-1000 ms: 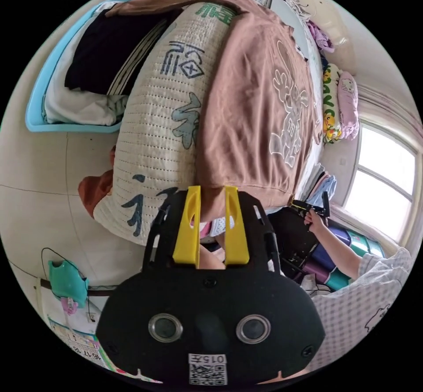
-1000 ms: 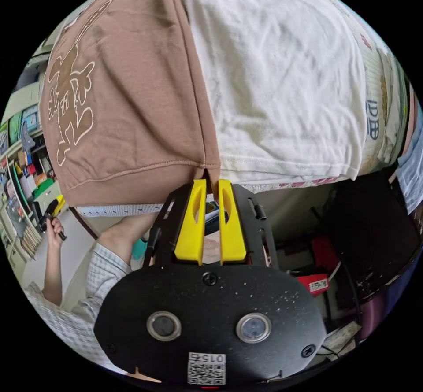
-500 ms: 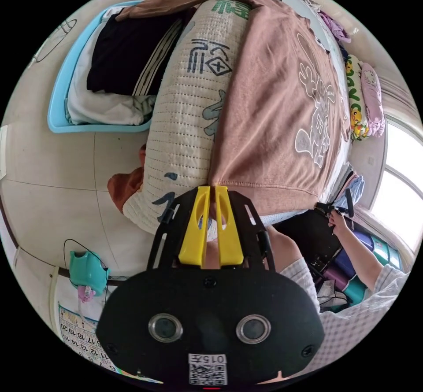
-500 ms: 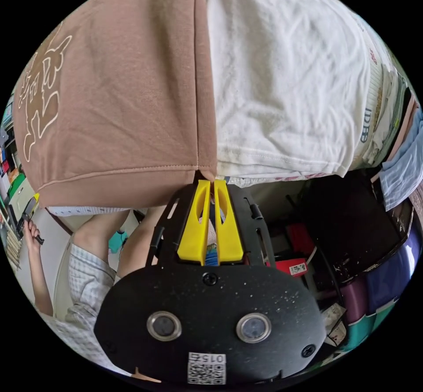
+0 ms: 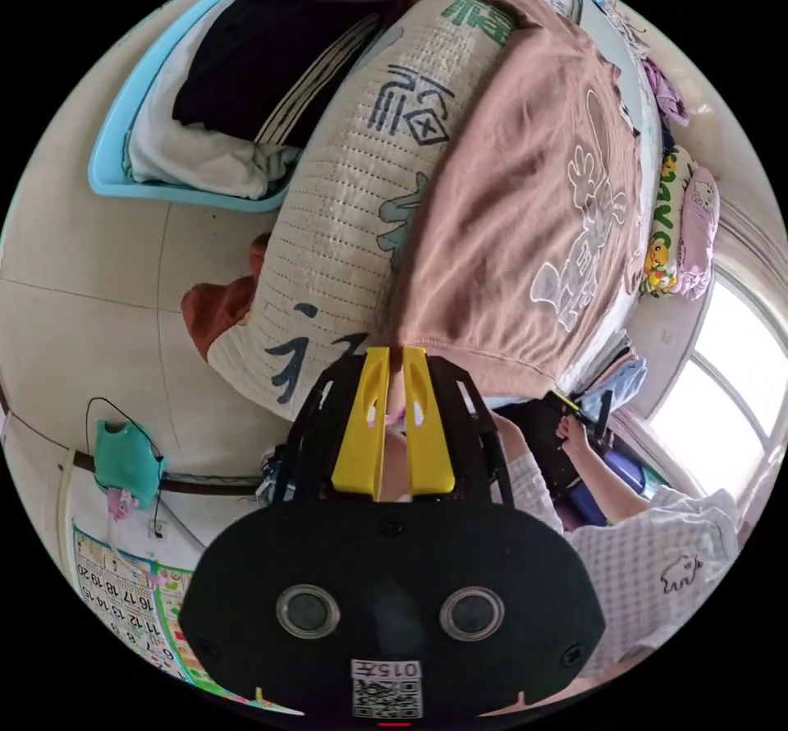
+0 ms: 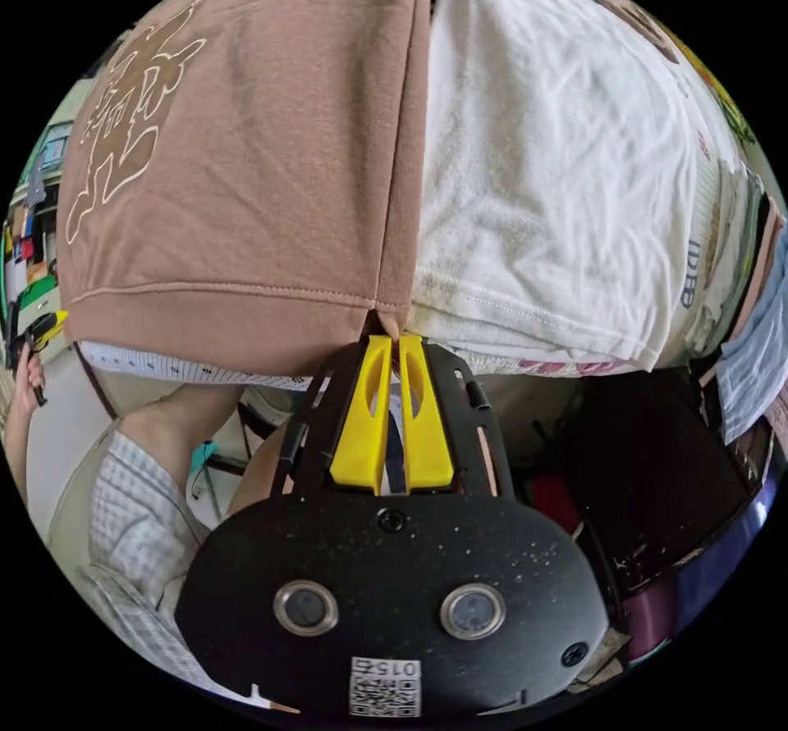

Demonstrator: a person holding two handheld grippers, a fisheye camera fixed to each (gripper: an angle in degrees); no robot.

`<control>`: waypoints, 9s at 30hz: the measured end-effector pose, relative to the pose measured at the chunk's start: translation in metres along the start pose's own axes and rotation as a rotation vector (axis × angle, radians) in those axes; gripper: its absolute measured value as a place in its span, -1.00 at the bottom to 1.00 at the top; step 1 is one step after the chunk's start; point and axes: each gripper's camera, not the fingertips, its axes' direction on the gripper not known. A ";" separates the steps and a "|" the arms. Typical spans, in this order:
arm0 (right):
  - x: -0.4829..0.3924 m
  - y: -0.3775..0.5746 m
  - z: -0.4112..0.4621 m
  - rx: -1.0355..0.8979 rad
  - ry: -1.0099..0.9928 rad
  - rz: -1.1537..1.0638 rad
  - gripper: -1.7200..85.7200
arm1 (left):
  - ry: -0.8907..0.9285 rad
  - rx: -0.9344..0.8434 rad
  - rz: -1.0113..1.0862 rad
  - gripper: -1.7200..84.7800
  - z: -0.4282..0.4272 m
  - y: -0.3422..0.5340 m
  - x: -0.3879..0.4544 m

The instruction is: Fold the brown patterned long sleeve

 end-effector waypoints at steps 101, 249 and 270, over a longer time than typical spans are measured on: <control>0.098 -0.155 0.161 0.535 -0.851 0.054 -0.72 | 0.017 0.347 0.615 -0.69 -0.086 -0.242 0.426; 0.379 0.010 0.359 0.000 -0.857 -0.344 -0.95 | 0.455 0.251 -0.060 -0.72 0.034 0.027 0.078; 0.533 0.025 0.435 0.080 -0.541 -0.210 -0.94 | 0.482 0.078 0.112 -0.90 0.094 0.061 0.140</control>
